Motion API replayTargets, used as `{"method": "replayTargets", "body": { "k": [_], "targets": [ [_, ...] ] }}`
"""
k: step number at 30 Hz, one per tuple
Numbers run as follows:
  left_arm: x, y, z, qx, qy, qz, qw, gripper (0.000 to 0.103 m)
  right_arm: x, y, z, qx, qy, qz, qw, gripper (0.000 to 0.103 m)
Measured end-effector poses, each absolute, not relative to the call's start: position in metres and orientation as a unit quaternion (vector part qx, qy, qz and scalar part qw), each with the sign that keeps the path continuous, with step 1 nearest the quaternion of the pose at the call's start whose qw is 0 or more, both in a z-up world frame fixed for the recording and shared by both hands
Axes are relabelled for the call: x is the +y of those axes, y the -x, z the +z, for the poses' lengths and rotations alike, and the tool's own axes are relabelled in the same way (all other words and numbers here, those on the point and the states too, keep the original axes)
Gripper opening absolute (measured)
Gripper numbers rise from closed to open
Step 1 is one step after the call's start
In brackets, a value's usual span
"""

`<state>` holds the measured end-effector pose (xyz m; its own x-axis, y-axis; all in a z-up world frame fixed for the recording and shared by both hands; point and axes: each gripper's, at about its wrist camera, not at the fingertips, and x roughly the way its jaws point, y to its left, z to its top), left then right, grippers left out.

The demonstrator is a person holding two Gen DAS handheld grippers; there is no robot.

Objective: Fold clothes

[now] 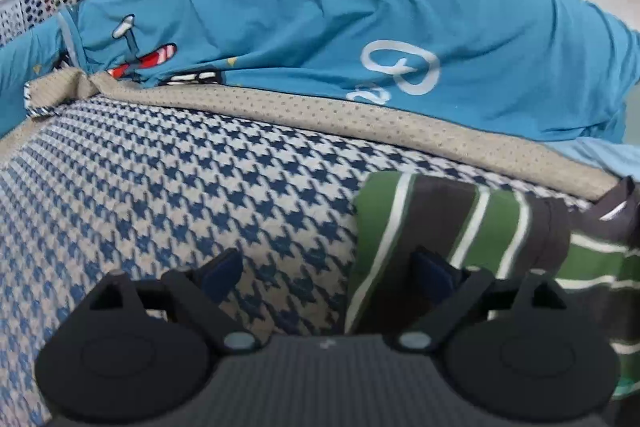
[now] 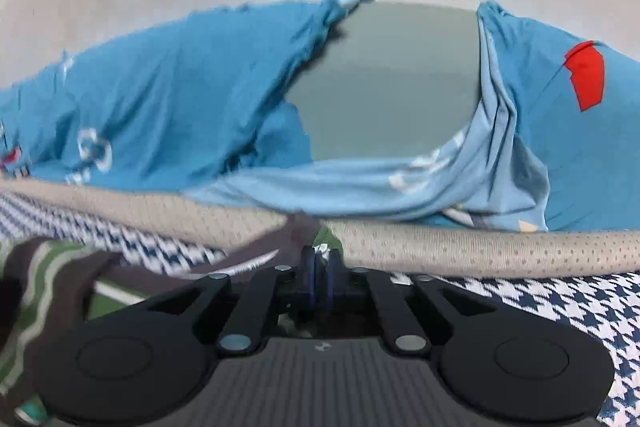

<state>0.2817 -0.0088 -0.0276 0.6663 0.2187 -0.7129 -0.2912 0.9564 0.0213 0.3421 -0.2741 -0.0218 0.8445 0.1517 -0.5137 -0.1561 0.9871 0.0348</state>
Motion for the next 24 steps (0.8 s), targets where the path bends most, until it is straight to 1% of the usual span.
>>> {"method": "replayTargets", "body": {
  "k": [2,8,16,18,20,24],
  "targets": [
    [-0.004,-0.283,-0.031,0.386,0.048,0.154,0.908,0.092,-0.275,-0.341,-0.015,0.256,-0.009,0.084,0.963,0.012],
    [0.009,-0.283,-0.031,0.39,0.06,0.181,0.901,0.093,-0.26,-0.336,-0.009,0.256,-0.045,0.181,0.948,0.012],
    [0.017,-0.278,-0.023,0.381,0.068,0.184,0.903,0.093,-0.225,-0.329,-0.025,0.301,-0.095,0.288,0.904,0.013],
    [0.019,-0.276,-0.021,0.379,0.07,0.184,0.904,0.093,-0.217,-0.327,-0.03,0.311,-0.097,0.3,0.896,0.017],
    [0.021,-0.275,-0.018,0.377,0.072,0.185,0.905,0.093,-0.208,-0.326,-0.035,0.319,-0.094,0.302,0.893,0.028],
    [0.027,-0.271,-0.013,0.373,0.077,0.185,0.906,0.093,-0.198,-0.322,-0.043,0.331,-0.095,0.308,0.887,0.029]
  ]
}}
